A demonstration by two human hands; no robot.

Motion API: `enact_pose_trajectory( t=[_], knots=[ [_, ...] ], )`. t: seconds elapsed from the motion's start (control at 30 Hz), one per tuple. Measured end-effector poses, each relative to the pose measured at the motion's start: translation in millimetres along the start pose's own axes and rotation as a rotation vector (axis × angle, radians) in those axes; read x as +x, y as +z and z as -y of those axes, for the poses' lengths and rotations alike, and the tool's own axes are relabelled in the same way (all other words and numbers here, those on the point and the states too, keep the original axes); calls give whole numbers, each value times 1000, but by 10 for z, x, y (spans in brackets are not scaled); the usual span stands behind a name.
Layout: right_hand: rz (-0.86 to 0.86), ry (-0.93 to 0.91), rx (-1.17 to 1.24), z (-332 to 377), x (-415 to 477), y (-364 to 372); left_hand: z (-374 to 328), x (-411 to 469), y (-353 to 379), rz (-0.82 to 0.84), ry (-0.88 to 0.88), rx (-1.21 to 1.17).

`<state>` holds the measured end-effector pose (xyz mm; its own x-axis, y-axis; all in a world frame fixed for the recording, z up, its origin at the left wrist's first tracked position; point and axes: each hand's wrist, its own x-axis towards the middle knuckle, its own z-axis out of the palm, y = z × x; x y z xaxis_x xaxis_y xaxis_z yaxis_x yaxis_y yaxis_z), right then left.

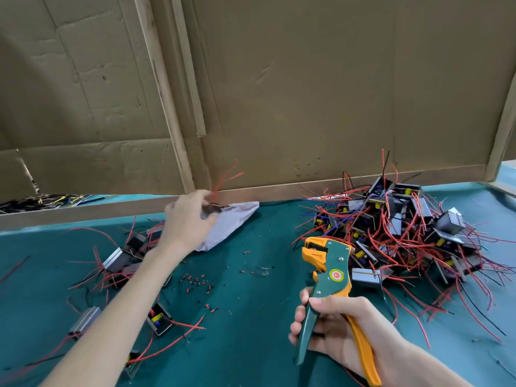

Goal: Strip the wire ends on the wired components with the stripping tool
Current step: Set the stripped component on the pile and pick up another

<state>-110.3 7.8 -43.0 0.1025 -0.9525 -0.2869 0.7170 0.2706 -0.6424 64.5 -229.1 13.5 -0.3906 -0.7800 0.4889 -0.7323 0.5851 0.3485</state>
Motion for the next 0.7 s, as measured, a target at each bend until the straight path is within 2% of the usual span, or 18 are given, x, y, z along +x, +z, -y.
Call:
enact_pose_trajectory(
  t=[0.07, 0.13, 0.2, 0.27, 0.33, 0.4, 0.5, 0.53, 0.67, 0.7],
  knots=[
    [-2, -11, 2, -3, -5, -1, -247, -164, 16, 76, 86, -181],
    [-1, -20, 4, -8, -13, 6, -410, -341, 76, 232, 168, -233],
    [-3, -29, 8, -12, -21, 10, -497, -465, 169, 411, 203, -167],
    [-7, -33, 7, -13, -23, 13, -529, -552, 247, 522, 208, -62],
    [-7, -33, 3, -16, -21, 17, -531, -614, 278, 604, 202, -19],
    [-5, -32, -6, -17, -18, 11, -527, -638, 241, 615, 204, -83],
    [2, -34, -9, -22, -9, -11, -501, -568, 44, 449, 88, -166],
    [3, -33, -2, -25, -4, -21, -468, -527, -33, 439, 21, -150],
    [18, -28, 4, -34, 9, -52, -392, -515, -156, 771, -223, -82],
    [19, -29, 1, -38, 14, -59, -398, -544, -115, 802, -239, -58]
  ],
)
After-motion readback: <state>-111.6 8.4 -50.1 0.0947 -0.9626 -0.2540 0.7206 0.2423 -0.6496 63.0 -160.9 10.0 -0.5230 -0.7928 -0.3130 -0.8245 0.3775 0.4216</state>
